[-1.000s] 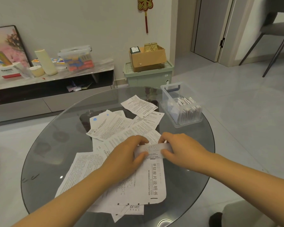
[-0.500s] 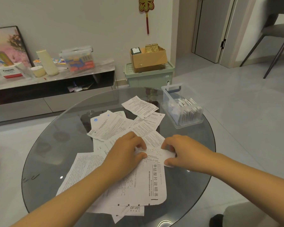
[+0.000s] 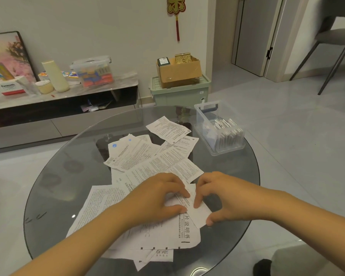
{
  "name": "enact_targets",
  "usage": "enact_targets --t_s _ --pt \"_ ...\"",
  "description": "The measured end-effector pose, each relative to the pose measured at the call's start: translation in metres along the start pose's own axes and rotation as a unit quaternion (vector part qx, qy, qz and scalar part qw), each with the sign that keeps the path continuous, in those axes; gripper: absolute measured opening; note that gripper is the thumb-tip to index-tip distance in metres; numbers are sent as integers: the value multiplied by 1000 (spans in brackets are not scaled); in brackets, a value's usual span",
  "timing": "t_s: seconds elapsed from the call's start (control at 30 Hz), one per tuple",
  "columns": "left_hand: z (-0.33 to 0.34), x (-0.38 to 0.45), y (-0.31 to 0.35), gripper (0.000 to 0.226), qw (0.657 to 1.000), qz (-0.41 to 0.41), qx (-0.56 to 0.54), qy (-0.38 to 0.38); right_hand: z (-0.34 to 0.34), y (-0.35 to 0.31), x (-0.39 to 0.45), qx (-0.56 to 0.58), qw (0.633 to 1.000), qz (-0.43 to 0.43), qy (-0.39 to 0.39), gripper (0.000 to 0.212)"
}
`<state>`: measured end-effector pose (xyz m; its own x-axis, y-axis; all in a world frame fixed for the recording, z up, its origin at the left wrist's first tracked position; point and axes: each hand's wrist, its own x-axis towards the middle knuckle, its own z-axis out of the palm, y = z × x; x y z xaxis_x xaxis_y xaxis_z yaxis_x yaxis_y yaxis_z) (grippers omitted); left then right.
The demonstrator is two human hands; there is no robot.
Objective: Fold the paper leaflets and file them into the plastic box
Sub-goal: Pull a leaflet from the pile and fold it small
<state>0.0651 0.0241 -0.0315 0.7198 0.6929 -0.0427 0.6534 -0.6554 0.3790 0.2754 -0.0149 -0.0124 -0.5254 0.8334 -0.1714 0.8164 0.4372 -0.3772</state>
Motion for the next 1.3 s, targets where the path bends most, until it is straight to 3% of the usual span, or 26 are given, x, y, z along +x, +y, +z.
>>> enact_targets --t_s 0.33,0.8,0.93,1.3 --pt "0 -2 -2 37 1000 5 -13 -15 7 -1 -9 -106 991 -72 36 24" --pt "2 -4 9 43 999 -12 -31 -11 -5 3 4 32 999 -14 -13 15" --pt "5 -4 13 30 1000 -19 -14 14 -8 6 6 81 997 9 -19 12" --pt "7 1 9 21 993 -61 -73 71 -5 11 13 168 983 51 50 19"
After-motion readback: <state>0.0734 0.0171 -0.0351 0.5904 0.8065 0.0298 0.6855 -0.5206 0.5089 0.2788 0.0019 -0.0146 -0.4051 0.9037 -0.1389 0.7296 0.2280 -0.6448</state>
